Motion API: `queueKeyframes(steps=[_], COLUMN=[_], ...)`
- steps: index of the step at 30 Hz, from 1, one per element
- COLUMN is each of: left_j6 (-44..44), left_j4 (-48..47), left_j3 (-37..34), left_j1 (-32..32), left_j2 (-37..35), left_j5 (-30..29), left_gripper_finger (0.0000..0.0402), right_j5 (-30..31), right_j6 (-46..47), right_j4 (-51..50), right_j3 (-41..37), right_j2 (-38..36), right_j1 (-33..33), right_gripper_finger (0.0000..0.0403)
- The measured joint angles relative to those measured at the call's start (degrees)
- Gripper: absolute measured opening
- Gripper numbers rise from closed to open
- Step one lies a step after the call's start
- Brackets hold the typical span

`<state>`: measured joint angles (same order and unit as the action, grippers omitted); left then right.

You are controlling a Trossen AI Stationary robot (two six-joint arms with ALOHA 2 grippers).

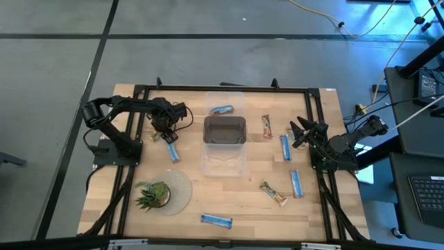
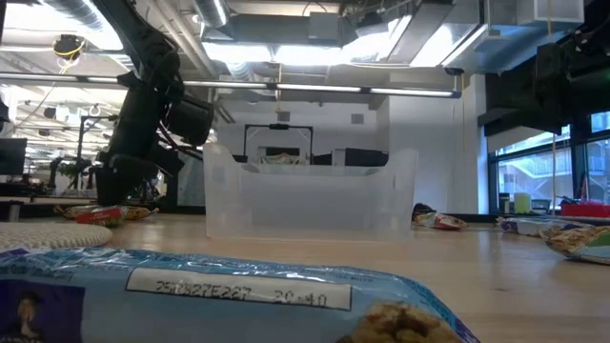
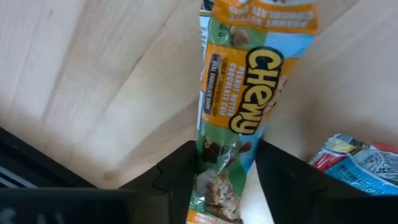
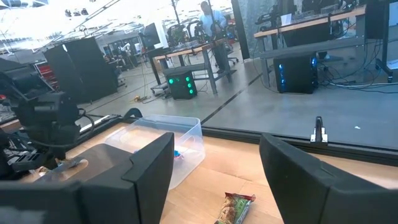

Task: Pick and place Granola Bars by type
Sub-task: Put the yellow granola bar into the black bin

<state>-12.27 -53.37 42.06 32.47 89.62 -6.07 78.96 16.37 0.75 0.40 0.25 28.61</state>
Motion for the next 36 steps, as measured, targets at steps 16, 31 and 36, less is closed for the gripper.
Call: queueKeyframes(steps=[16,31,36], left_j6=[2.38,7.77,10.62], left_j4=[-0.38,-0.74,-0.72], left_j3=[2.39,20.5,29.34], left_j1=[0.01,-0.83,-3.02], left_j2=[0.33,0.22,0.2], left_j5=[0.47,1.09,1.13], left_gripper_finger=[0.0072,0.007,0.007], right_j5=[0.0,0.0,0.0], right_j6=[-0.28,-0.16,-0.14], right_j4=[-0.02,-0.02,-0.03], right_j3=[0.0,0.0,-0.01], right_j2=[-0.01,0.0,-0.01], right_j1=[0.01,-0.01,0.0], right_gripper_finger=[0.0239,0.0239,0.0239])
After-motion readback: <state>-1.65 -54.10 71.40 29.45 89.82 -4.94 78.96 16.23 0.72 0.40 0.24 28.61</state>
